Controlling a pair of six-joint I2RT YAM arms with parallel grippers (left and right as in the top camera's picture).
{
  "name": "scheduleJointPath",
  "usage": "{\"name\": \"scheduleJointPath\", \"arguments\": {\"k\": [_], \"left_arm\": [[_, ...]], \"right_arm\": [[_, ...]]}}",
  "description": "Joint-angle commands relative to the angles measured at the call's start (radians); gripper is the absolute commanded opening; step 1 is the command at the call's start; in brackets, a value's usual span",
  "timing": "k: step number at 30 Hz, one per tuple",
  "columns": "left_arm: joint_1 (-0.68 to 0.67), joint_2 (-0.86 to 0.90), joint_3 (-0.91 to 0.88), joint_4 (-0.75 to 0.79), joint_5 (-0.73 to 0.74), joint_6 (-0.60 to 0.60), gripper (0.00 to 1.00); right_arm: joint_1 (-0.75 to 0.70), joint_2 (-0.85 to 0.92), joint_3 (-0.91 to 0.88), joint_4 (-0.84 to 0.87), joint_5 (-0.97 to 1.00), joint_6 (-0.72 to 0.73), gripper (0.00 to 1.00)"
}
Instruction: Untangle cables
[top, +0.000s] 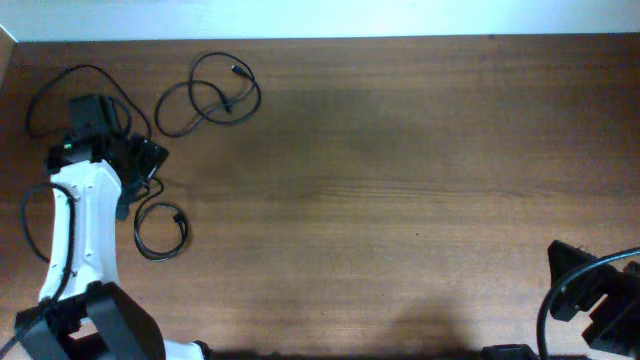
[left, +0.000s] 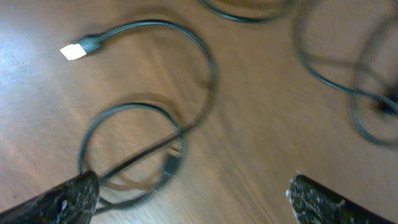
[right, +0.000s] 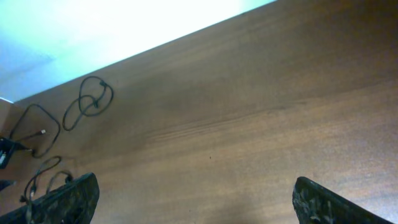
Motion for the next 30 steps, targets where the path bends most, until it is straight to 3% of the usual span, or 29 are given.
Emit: {"name": "scheduleJointPath", "arguments": {"k": [1,3,4,7,8,9,11,12,18,22,26,30], "left_arm": [[-0.01,-0.065,0.162,-0.053,0.334,0.285,1.0],[-0.076,-0.167,0.187,-0.055,0.394,0.475,0.9],[-0.103,-0.244,0.187,-0.067,0.386,0.499,0.86],[-0.161,-0.505,0.116,-0.084,0.451,0.731,0.85],[-0.18,-0.616,0.05,-0.083,0.468,0.759,0.87],[-0.181,-0.705,-0.013,-0.083,0.467,0.758,0.99],[-0.181,-0.801,-0.079,-0.086,0.378,0.759,0.99],[-0.181,-0.854,-0.088,-0.196,0.288,0.759,0.99],[-0.181,-0.863,-0.088,-0.562,0.288,0.759,0.99],[-0.181,-0.88,-0.088,-0.58,0.288,0.759,0.99],[-0.181,-1.124,-0.088,-0.581,0.288,0.759,0.99],[-0.181,-1.49,-0.088,-0.623,0.29,0.758,0.99]], "right_arm": [[0.005,-0.001,0.002,-0.006,0.004,0.004,0.99],[0.005,-0.001,0.002,-0.006,0.004,0.004,0.99],[0.005,-0.001,0.002,-0.006,0.004,0.004,0.99],[0.005,-0.001,0.002,-0.006,0.005,0.004,0.99],[0.005,-0.001,0.002,-0.006,0.005,0.004,0.98],[0.005,-0.001,0.002,-0.006,0.005,0.003,0.99],[0.005,-0.001,0.002,-0.006,0.005,0.003,0.99],[0.005,-0.001,0.002,-0.006,0.005,0.004,0.99],[0.005,-0.001,0.002,-0.006,0.005,0.006,0.99],[0.005,-0.001,0.002,-0.006,0.005,0.006,0.98],[0.005,-0.001,0.002,-0.006,0.005,0.006,0.99],[0.005,-0.001,0.002,-0.006,0.005,0.006,0.98]]}}
